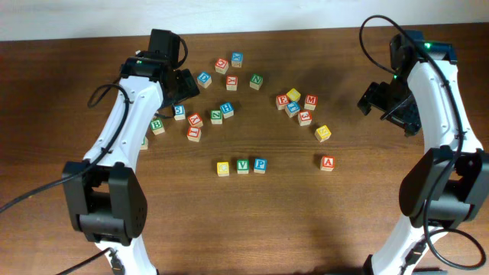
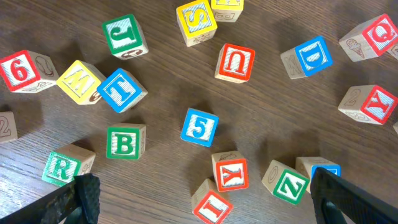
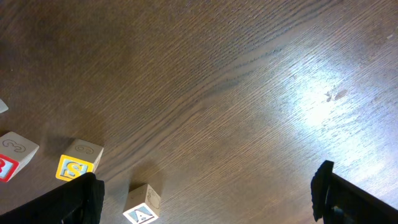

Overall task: Spell out CVPR
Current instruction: 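Move the left gripper back toward the green R block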

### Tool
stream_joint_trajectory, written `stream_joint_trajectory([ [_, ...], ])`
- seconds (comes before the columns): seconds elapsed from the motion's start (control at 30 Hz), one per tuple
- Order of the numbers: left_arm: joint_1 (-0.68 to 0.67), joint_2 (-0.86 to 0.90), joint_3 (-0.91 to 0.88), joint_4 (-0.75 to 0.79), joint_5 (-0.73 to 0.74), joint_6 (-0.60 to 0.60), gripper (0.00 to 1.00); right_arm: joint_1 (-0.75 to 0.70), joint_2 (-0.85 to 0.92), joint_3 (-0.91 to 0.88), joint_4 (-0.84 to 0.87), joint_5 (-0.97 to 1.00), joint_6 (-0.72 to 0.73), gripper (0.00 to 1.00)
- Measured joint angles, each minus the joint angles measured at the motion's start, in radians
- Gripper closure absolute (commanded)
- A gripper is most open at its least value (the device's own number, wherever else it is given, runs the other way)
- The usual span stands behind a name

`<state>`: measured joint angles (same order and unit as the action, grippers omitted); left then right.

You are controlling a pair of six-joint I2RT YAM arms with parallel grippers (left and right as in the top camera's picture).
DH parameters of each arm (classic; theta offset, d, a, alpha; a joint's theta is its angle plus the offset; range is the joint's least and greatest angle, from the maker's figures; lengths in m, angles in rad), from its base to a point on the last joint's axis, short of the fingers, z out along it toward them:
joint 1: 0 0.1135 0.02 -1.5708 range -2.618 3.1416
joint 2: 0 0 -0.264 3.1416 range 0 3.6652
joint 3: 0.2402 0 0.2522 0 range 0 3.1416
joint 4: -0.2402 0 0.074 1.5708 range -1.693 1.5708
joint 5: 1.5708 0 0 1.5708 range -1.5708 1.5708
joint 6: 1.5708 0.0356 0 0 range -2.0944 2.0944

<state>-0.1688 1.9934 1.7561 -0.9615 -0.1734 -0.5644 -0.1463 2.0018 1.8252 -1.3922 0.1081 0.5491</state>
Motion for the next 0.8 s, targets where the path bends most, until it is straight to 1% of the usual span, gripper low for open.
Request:
stream_joint_trajectory([
  [0.13, 0.013, 0.000, 0.000, -0.010, -0.094, 0.000, 0.01, 0.000, 0.000, 0.000, 0.000, 0.000, 0.001, 0.02],
  [0.27, 0.081, 0.000, 0.000, -0.050, -0.135, 0.000, 0.01, 0.000, 0.000, 0.000, 0.000, 0.000, 0.001, 0.02],
  [0.43, 0.127, 0.000, 0.000, -0.139, -0.147, 0.000, 0.01, 0.000, 0.000, 0.000, 0.000, 0.000, 0.001, 0.02],
  [0.67, 0.133, 0.000, 0.000, -0.150, -0.149, 0.000, 0.01, 0.000, 0.000, 0.000, 0.000, 0.000, 0.001, 0.02],
  [0.8, 0.187, 0.000, 0.000, -0.175, -0.144, 0.000, 0.01, 0.000, 0.000, 0.000, 0.000, 0.000, 0.000, 0.02],
])
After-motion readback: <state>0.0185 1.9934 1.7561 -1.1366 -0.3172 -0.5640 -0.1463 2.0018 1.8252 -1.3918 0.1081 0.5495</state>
